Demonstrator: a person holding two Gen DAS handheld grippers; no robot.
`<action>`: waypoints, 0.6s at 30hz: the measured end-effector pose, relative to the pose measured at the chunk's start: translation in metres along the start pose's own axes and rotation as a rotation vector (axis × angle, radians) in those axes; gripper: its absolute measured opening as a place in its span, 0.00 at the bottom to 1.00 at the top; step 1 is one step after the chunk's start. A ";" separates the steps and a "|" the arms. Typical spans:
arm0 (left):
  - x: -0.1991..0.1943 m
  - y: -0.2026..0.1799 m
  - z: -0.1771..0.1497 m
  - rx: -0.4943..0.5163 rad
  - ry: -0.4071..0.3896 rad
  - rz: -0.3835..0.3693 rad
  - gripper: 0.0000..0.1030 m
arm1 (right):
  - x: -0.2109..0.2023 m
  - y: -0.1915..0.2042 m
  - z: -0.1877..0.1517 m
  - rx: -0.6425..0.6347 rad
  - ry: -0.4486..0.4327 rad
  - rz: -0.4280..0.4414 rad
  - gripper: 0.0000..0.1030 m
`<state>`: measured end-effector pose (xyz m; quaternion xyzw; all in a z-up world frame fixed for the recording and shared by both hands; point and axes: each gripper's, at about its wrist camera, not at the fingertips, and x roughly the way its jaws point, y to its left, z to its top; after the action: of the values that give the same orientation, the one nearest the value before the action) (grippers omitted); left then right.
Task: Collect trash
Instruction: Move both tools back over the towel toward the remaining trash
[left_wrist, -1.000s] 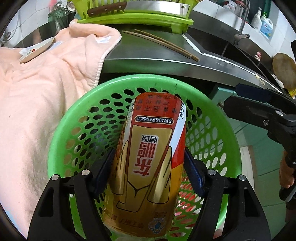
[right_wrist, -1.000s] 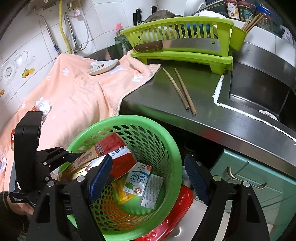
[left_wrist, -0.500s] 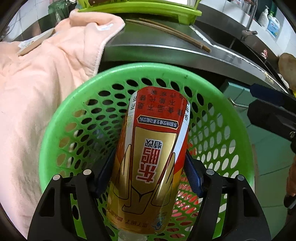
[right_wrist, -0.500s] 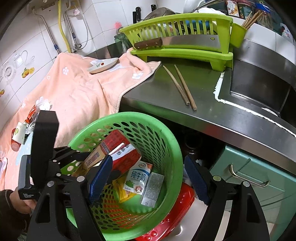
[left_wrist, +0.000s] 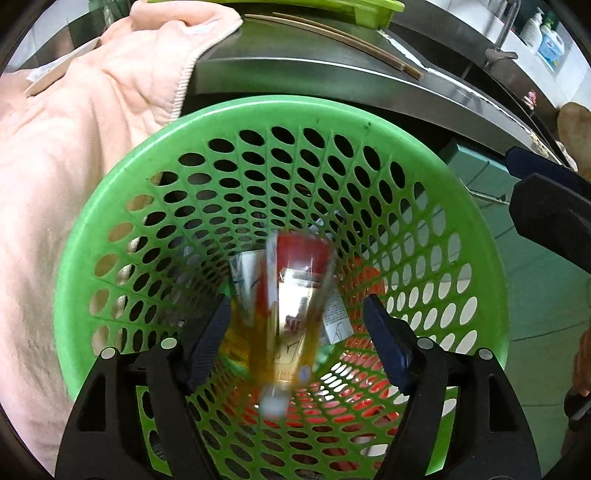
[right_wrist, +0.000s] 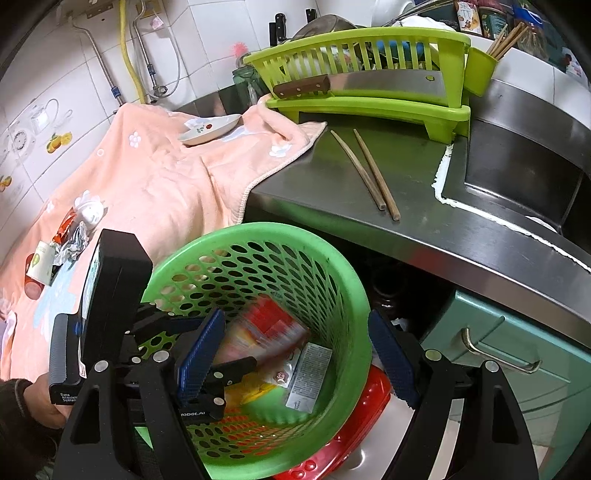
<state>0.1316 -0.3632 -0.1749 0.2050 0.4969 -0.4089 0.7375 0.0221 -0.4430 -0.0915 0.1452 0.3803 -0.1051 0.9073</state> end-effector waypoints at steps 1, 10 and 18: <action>0.000 0.002 -0.002 -0.003 -0.002 -0.001 0.71 | 0.000 0.000 0.000 0.000 -0.001 0.000 0.75; -0.031 0.032 -0.018 -0.044 -0.069 0.026 0.71 | -0.002 0.014 0.002 -0.026 -0.001 0.017 0.75; -0.079 0.075 -0.040 -0.127 -0.155 0.098 0.71 | 0.006 0.045 0.012 -0.082 0.007 0.063 0.75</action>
<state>0.1557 -0.2601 -0.1283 0.1495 0.4527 -0.3548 0.8042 0.0480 -0.4053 -0.0791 0.1202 0.3825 -0.0604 0.9141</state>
